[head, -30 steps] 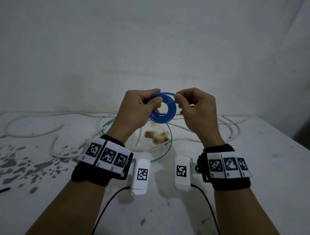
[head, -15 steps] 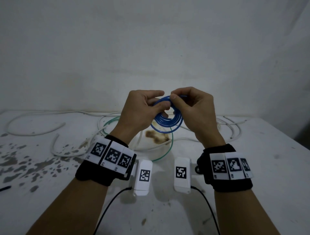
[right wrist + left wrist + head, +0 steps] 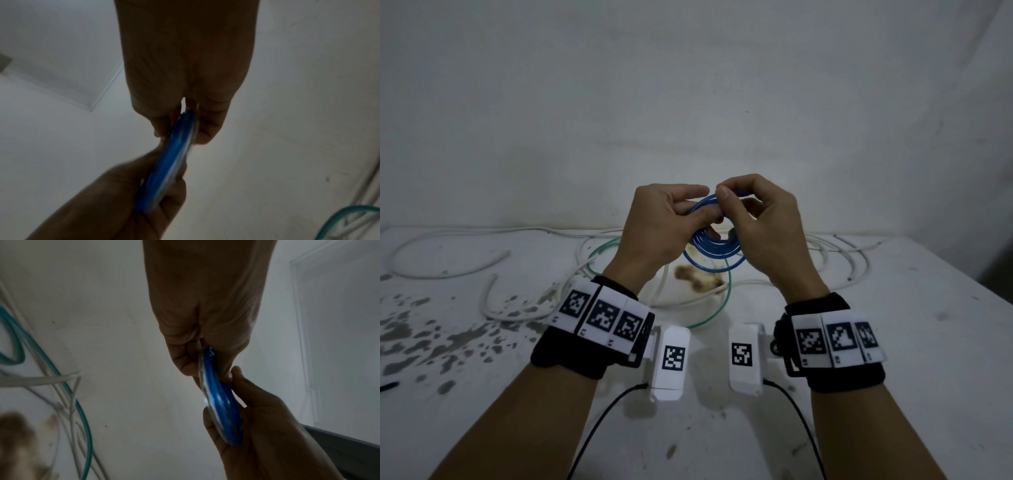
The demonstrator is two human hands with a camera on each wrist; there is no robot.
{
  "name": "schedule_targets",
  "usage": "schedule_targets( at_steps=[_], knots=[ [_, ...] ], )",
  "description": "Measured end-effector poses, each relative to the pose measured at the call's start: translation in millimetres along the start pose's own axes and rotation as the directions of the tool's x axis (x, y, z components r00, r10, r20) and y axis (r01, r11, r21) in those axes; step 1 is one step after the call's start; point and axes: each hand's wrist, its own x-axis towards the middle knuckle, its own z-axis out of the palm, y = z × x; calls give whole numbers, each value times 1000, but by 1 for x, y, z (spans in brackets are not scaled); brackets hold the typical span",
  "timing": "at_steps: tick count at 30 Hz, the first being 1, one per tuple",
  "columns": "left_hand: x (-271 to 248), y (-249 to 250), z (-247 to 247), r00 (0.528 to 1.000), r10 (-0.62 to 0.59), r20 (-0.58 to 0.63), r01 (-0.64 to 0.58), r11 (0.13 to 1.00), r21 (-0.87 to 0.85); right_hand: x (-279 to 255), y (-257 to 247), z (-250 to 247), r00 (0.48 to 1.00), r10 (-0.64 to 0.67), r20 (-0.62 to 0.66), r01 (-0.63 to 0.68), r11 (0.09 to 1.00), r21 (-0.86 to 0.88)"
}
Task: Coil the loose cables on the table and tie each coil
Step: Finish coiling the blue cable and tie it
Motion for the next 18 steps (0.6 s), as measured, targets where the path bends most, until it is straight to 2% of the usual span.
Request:
schedule_targets(
  at_steps=[2, 4, 8, 14, 18],
  knots=[
    [1, -1, -2, 1000, -11, -8, 11, 998, -56, -1, 3, 9, 997, -43, -58, 44, 999, 7],
    [1, -2, -3, 1000, -13, 1, 13, 997, -79, -2, 5, 14, 992, -35, -119, 43, 997, 60],
    [0, -2, 0, 999, -2, 50, 5, 999, -53, -1, 9, 12, 987, -11, -162, 28, 994, 107],
    [-2, 3, 7, 975, -183, 129, 199, 972, -124, -3, 8, 13, 962, -36, -270, 70, 991, 116],
    [-1, 4, 3, 983, -147, 108, 152, 988, -38, -3, 9, 12, 962, -1, -273, 31, 994, 105]
  ],
)
